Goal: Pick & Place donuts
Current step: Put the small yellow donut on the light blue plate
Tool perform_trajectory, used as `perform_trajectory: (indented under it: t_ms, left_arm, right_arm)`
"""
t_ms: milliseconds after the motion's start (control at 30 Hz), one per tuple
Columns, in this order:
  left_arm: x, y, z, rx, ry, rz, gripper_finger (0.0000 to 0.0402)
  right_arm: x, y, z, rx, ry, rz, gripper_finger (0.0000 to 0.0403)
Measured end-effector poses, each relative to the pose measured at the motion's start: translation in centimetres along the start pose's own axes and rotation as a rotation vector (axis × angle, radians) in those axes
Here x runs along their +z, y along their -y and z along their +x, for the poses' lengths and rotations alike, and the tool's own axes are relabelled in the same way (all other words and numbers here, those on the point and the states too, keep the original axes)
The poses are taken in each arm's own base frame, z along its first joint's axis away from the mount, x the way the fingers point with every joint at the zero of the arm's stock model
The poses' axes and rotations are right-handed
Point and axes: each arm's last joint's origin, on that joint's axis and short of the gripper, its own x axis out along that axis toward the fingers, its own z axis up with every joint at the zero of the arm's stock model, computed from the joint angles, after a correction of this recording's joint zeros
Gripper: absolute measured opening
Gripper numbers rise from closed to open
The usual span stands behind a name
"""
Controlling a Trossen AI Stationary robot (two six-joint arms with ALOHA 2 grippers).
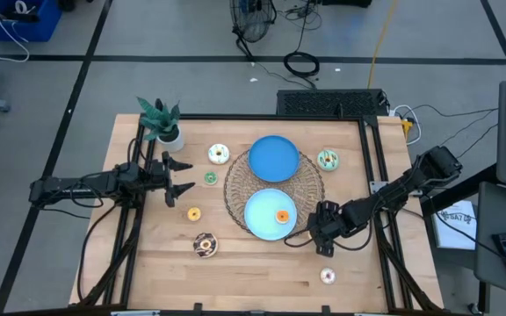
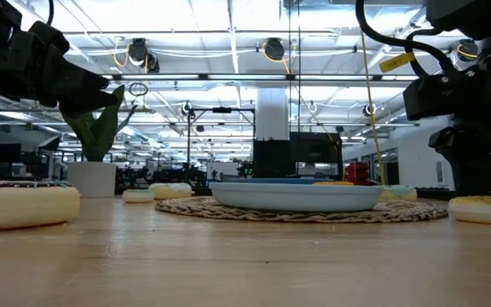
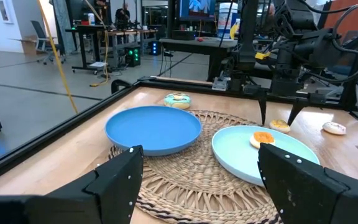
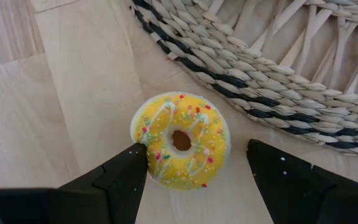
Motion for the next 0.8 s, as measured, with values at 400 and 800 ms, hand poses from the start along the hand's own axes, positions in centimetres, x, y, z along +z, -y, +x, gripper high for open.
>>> perform_trajectory:
  t_ms: [400,800]
  left_arm:
    - [0.01,0.0,0.0,0.0,0.0,0.0,0.031]
    - [0.01,0.0,0.0,0.0,0.0,0.0,0.031]
  right_arm:
    - [-0.04,0.05,-0.01,-0.005,-0.005,-0.025,0.0213]
    - [0.31,-0.17,-0.58,0.032,0.011,-0.094,0.0131]
